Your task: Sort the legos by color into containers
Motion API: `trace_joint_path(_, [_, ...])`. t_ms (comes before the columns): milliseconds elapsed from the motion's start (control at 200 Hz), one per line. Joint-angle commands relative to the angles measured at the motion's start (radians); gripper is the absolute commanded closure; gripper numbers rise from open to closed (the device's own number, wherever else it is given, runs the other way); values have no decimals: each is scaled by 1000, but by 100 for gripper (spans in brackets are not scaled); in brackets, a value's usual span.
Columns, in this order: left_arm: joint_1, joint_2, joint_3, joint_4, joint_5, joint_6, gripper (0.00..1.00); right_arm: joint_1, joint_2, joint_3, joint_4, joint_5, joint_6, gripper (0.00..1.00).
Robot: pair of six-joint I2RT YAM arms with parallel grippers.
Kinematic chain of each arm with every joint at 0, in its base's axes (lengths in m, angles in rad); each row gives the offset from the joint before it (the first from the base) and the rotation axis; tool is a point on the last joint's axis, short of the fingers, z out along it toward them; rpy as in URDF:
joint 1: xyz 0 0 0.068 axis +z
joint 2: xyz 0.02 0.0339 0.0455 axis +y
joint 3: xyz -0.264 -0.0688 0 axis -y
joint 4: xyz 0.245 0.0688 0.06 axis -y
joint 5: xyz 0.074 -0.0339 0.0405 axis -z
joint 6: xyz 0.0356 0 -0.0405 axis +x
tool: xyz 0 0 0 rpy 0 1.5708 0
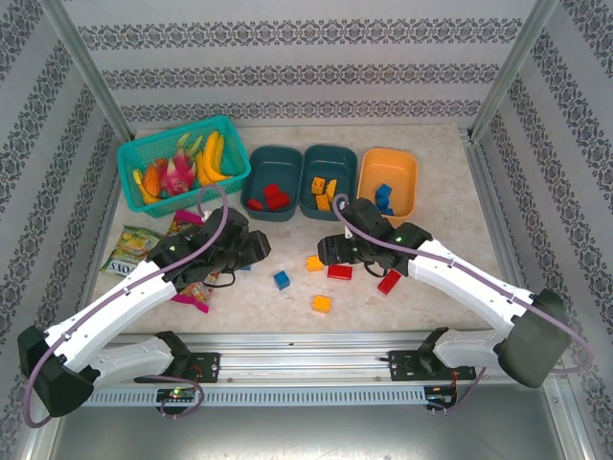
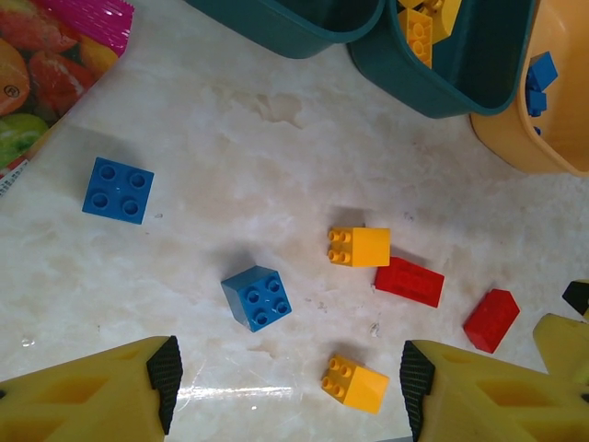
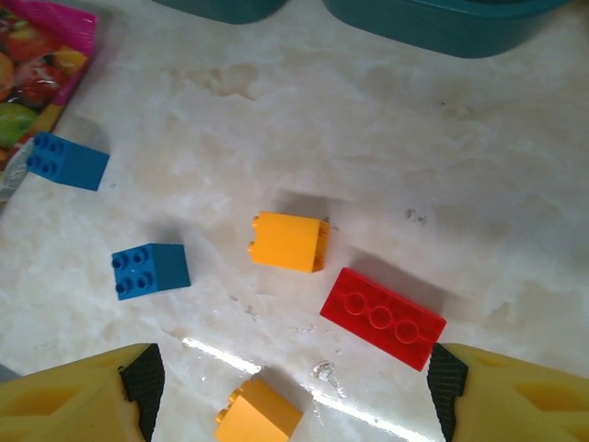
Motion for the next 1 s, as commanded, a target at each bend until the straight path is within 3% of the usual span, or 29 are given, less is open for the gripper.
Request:
trace_joint_path(0, [-9, 6, -15, 24, 4, -7, 34, 5, 17, -7, -25, 62, 25, 24])
trace_joint_path(135, [-9, 10, -24, 32, 10, 1, 34, 21, 51, 3, -39, 58, 2, 27])
trace_joint_path(245, [-9, 8, -24, 15, -3, 1, 35, 96, 98, 43, -36, 35, -71, 26])
trace_joint_path(475, [-13, -59, -13, -153, -144, -76, 38, 248, 310, 162, 3, -82, -162, 24])
trace_joint_path(774, [-15, -208, -62, -266, -206, -156, 38, 276, 644, 389, -84, -81, -136, 24])
trace_joint_path(994, [-14, -253, -76, -287, -203, -177, 39, 272, 775, 475, -126, -54, -120, 38])
